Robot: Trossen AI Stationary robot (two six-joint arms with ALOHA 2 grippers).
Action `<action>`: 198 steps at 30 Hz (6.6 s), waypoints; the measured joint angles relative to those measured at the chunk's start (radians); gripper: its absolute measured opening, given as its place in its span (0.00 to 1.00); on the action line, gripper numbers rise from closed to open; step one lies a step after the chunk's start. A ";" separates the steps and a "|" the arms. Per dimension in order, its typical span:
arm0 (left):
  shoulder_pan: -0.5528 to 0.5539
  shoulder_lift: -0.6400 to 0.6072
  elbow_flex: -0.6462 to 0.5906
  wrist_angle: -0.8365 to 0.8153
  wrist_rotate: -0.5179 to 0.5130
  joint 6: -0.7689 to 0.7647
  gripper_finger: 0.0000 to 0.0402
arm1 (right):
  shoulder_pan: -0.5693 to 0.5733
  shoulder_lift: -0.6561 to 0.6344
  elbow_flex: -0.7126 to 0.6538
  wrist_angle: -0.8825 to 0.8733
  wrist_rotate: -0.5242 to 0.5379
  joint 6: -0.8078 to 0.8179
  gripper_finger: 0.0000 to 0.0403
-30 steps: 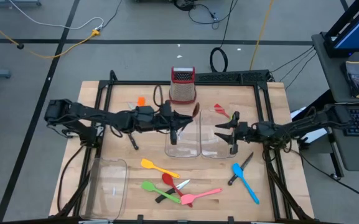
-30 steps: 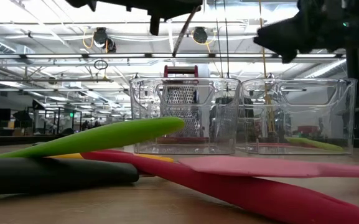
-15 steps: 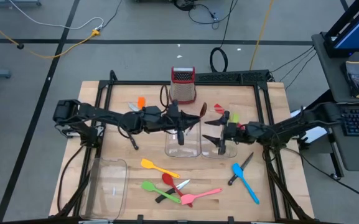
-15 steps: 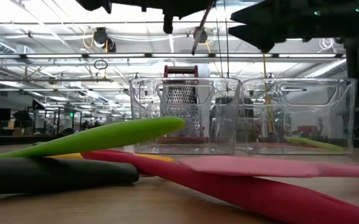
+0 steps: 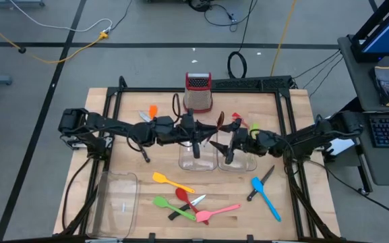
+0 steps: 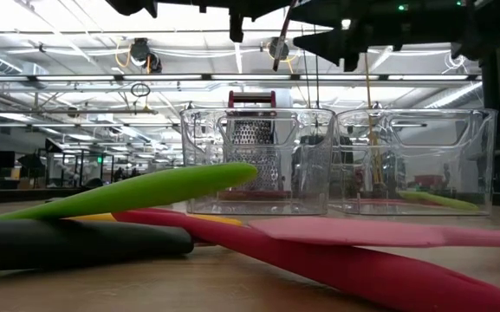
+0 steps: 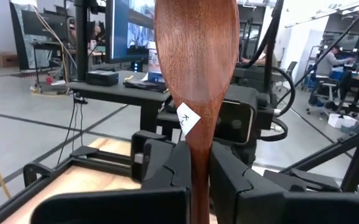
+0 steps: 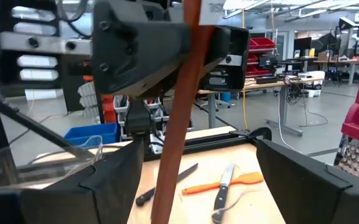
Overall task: Pick & Place Kitchen Items
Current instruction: Put the brown serving spoon into the right transparent bin
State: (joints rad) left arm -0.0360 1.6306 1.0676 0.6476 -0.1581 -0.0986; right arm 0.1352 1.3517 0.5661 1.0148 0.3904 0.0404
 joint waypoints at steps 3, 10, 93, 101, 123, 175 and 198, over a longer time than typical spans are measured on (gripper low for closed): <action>-0.005 0.000 0.000 -0.001 0.000 0.000 0.04 | -0.001 0.024 0.028 0.006 -0.001 0.003 0.77; -0.019 0.000 0.000 0.000 -0.009 0.012 0.04 | -0.001 0.053 0.068 0.014 0.000 0.001 0.77; -0.009 -0.144 -0.188 -0.271 -0.206 0.101 0.29 | -0.024 -0.354 0.061 -1.056 -0.168 0.815 0.07; -0.019 -0.198 -0.235 -0.247 -0.198 0.115 0.29 | -0.107 -0.355 -0.036 -1.044 -0.270 0.925 0.07; -0.003 -0.290 -0.325 -0.223 -0.184 0.142 0.29 | -0.155 -0.343 -0.033 -1.153 -0.396 1.100 0.07; -0.003 -0.290 -0.325 -0.277 -0.104 0.146 0.29 | -0.202 0.037 0.313 -1.557 -0.606 1.171 0.08; -0.003 -0.290 -0.325 -0.278 -0.102 0.140 0.29 | -0.202 0.037 0.289 -1.554 -0.601 1.177 0.11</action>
State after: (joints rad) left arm -0.0395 1.3407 0.7429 0.3695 -0.2600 0.0413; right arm -0.0667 1.3891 0.8547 -0.5396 -0.2109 1.2172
